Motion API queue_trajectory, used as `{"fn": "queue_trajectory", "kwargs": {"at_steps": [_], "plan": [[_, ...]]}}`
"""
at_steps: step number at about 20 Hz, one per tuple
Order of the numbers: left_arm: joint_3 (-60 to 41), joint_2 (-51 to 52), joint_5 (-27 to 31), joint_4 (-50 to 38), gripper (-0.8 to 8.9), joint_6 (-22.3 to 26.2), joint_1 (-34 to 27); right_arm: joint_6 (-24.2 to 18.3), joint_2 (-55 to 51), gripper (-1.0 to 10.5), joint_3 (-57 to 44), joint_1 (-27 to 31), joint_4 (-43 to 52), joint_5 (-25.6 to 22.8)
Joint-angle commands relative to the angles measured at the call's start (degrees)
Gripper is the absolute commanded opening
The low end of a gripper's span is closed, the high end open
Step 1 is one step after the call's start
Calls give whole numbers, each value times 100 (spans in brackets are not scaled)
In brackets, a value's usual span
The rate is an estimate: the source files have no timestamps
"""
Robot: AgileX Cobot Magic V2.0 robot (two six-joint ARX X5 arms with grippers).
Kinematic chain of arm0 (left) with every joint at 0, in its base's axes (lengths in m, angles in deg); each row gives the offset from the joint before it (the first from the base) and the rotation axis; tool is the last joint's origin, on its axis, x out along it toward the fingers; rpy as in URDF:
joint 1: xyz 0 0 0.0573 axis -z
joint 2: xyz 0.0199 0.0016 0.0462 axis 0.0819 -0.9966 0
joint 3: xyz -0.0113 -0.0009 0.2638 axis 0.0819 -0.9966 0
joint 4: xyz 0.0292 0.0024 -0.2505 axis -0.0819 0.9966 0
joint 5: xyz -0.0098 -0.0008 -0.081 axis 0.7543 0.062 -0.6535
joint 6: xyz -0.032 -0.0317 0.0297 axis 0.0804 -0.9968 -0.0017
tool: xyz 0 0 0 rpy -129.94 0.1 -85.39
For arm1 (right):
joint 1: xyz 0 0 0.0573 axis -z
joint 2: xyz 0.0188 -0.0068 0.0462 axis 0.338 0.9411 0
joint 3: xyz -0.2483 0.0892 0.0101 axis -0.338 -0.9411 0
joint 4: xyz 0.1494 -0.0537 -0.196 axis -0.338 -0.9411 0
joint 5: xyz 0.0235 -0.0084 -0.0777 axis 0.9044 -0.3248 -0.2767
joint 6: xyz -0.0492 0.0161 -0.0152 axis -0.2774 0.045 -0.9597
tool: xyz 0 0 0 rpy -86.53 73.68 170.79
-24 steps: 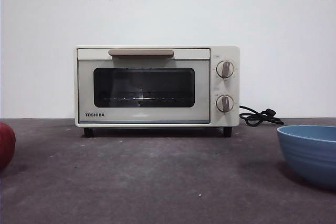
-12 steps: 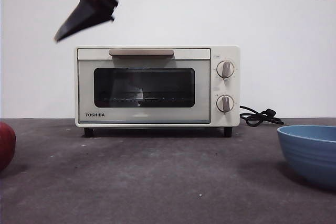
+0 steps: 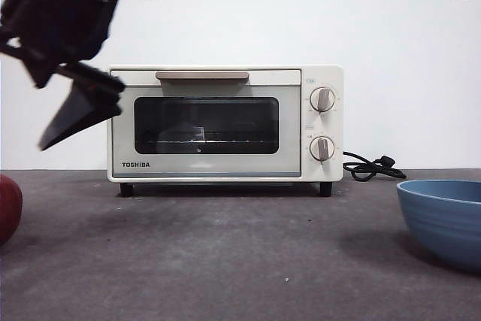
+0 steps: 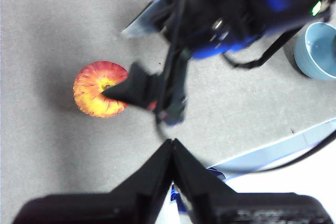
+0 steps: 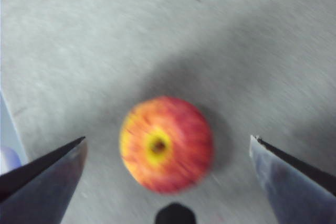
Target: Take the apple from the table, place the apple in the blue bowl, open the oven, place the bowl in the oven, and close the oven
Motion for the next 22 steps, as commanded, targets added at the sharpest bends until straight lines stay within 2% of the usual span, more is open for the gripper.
{"fn": "queue_trajectory", "kwargs": {"at_steps": [1,6,21,22], "plan": [[17,22,-35,-2,-5,-33,15,-59,216,859,13,-85,216,-105],[17,22,-31,-2,-5,-48,66,-184,501,859,13,-164,387,-533],[17,7,-31,-2,-5,-48,238,-111,949,843,11,-157,568,-573],[17,7,-31,-2,-5,-46,240,-94,957,807,11,-157,560,-568]]}}
